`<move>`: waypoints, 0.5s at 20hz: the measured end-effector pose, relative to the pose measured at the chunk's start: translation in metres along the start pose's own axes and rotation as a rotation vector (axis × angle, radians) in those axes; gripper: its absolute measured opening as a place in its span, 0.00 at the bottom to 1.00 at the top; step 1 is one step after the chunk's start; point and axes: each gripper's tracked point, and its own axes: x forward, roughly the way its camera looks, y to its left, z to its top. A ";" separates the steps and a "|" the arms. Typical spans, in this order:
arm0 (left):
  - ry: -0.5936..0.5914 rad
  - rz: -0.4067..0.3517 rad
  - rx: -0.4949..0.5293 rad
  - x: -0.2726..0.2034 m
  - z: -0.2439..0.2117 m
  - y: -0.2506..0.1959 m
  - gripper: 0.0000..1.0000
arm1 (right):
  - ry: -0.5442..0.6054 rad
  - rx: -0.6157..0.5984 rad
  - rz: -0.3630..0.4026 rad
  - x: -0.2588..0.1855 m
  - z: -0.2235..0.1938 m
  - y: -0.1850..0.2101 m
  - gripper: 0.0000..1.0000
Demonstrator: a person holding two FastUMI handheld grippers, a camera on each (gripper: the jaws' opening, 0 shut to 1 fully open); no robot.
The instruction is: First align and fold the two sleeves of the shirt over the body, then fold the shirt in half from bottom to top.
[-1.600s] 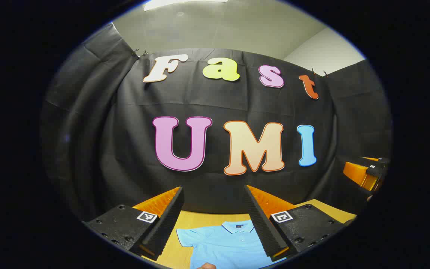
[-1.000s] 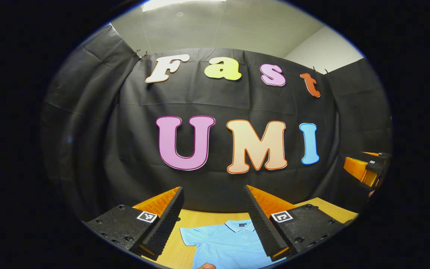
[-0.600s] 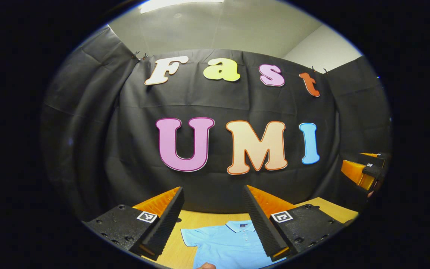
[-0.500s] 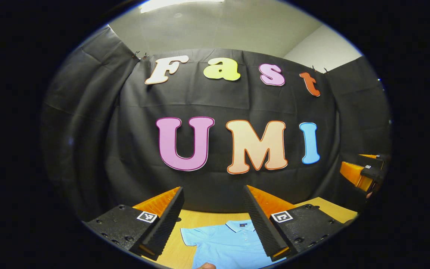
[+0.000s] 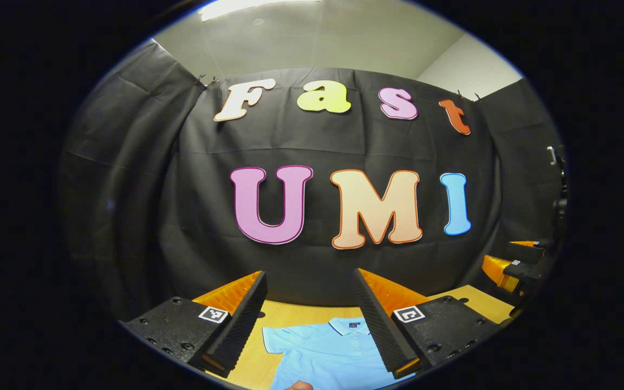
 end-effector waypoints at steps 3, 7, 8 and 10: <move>-0.002 0.018 0.022 0.001 0.002 -0.001 0.94 | 0.038 -0.027 0.011 0.020 -0.031 -0.006 1.00; 0.003 0.045 0.044 0.000 0.003 -0.001 0.94 | 0.117 -0.023 0.043 0.046 -0.073 -0.006 0.99; 0.003 0.051 0.049 -0.001 0.003 0.000 0.94 | 0.125 -0.030 0.045 0.052 -0.081 -0.008 0.99; 0.005 0.068 0.060 0.000 0.003 0.002 0.93 | 0.147 -0.045 0.057 0.064 -0.099 -0.006 0.99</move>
